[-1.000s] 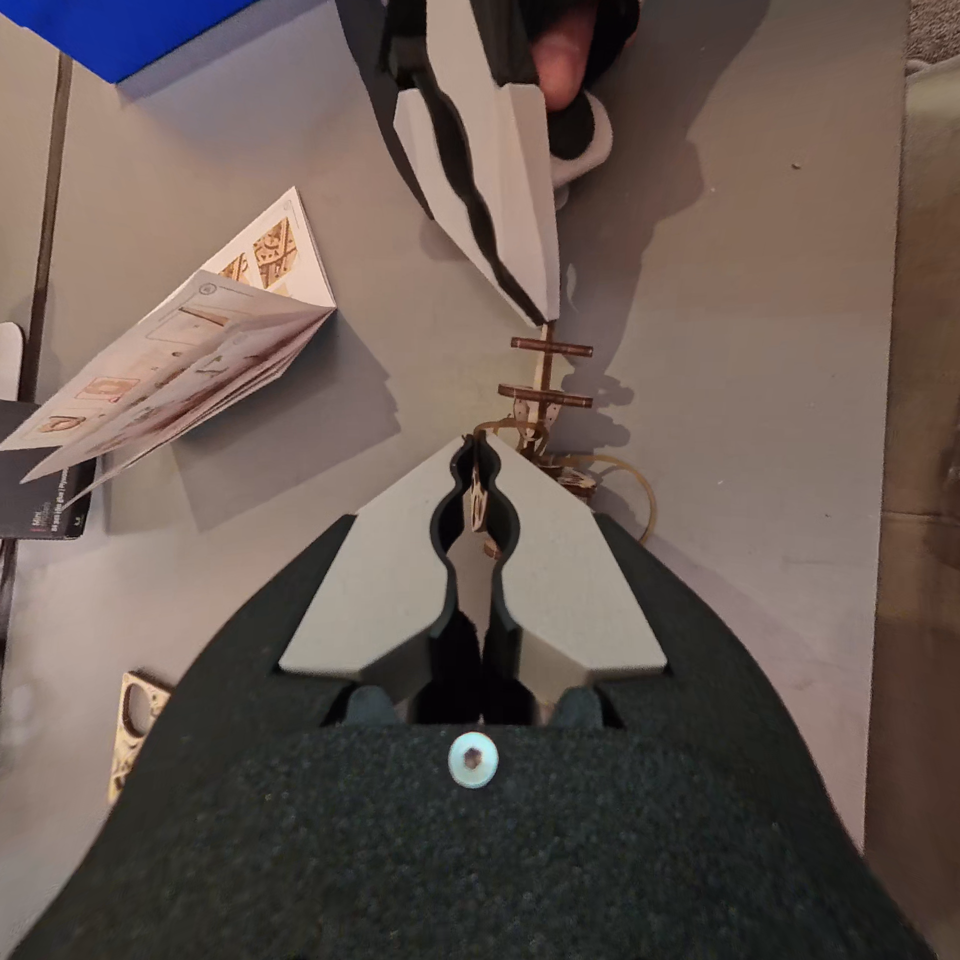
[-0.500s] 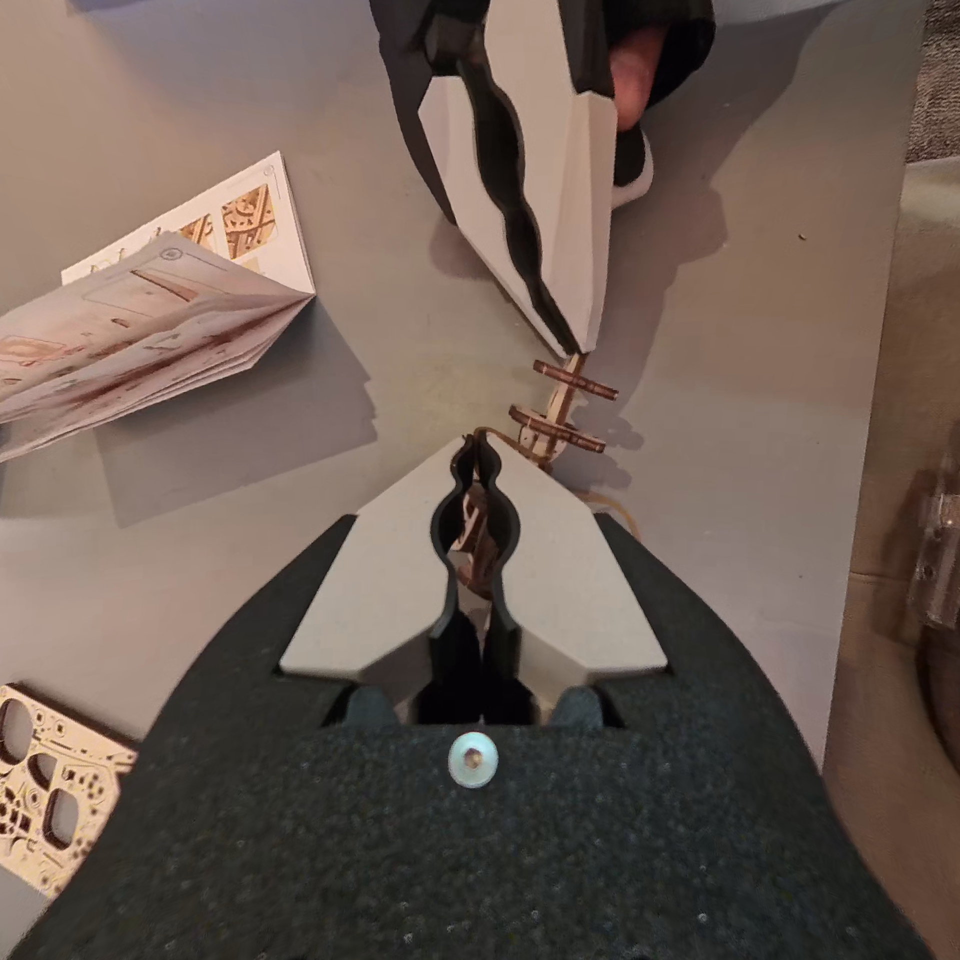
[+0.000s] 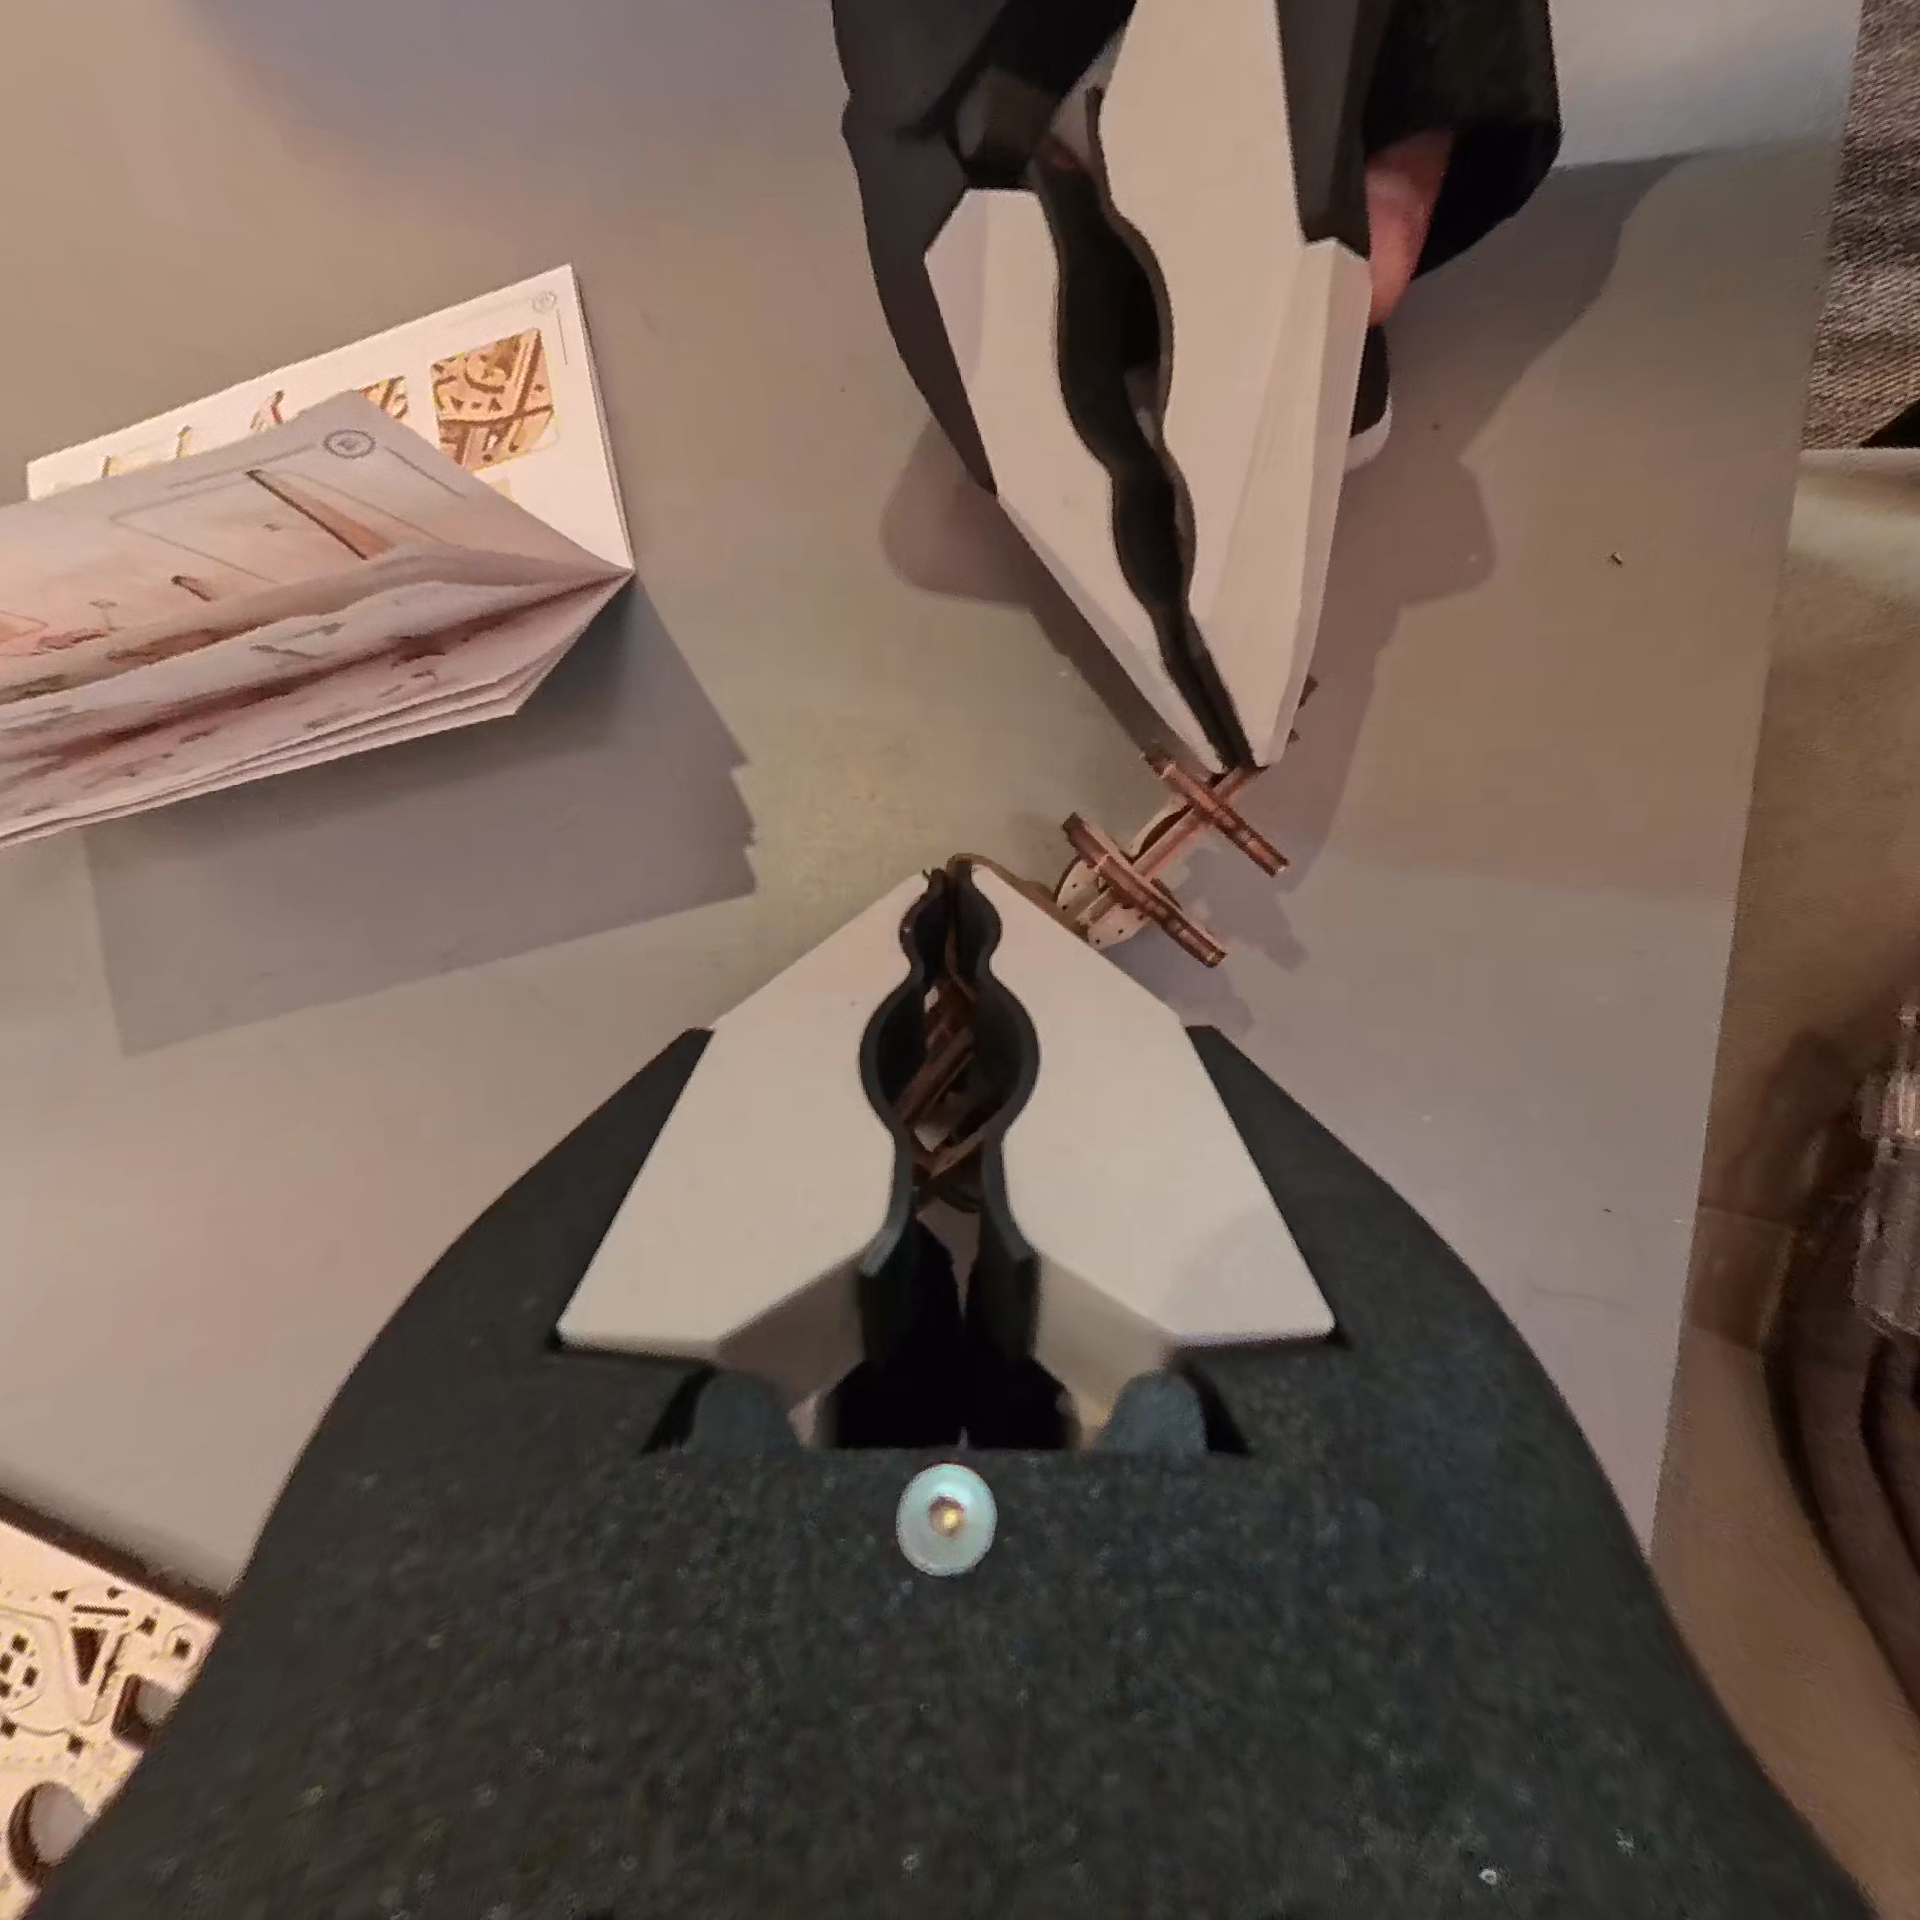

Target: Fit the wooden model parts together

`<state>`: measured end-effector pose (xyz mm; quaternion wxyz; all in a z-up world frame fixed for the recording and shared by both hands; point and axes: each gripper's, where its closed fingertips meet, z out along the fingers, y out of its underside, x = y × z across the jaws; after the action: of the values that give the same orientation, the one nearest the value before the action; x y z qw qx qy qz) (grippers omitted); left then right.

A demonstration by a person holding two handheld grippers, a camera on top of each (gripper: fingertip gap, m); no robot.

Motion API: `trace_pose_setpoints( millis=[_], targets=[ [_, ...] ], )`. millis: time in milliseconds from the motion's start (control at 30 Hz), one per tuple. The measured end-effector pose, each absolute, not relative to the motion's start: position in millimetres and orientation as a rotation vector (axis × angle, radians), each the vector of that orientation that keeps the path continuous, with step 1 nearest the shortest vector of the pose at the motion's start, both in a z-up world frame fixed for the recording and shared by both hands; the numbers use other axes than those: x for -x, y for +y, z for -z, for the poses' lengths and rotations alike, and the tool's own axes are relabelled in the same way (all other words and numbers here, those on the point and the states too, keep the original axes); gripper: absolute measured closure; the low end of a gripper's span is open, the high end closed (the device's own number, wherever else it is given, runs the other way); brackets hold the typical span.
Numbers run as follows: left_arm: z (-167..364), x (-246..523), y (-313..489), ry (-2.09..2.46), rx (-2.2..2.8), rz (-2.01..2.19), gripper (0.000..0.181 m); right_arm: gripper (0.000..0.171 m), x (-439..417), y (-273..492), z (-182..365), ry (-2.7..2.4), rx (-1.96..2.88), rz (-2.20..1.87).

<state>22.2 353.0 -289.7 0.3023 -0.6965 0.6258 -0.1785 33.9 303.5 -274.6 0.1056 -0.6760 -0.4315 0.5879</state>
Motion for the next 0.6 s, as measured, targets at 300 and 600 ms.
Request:
trace_pose_setpoints(
  millis=[300, 600],
  targets=[
    [289, -23, 354, 1.669, 1.825, 0.474, 0.181, 0.169, -37, 312, 280, -1.237, 2.056, -1.63],
    [289, -22, 355, 1.681, 1.818, 0.465, 0.181, 0.164, -40, 315, 278, -1.239, 2.065, -1.58]
  ],
)
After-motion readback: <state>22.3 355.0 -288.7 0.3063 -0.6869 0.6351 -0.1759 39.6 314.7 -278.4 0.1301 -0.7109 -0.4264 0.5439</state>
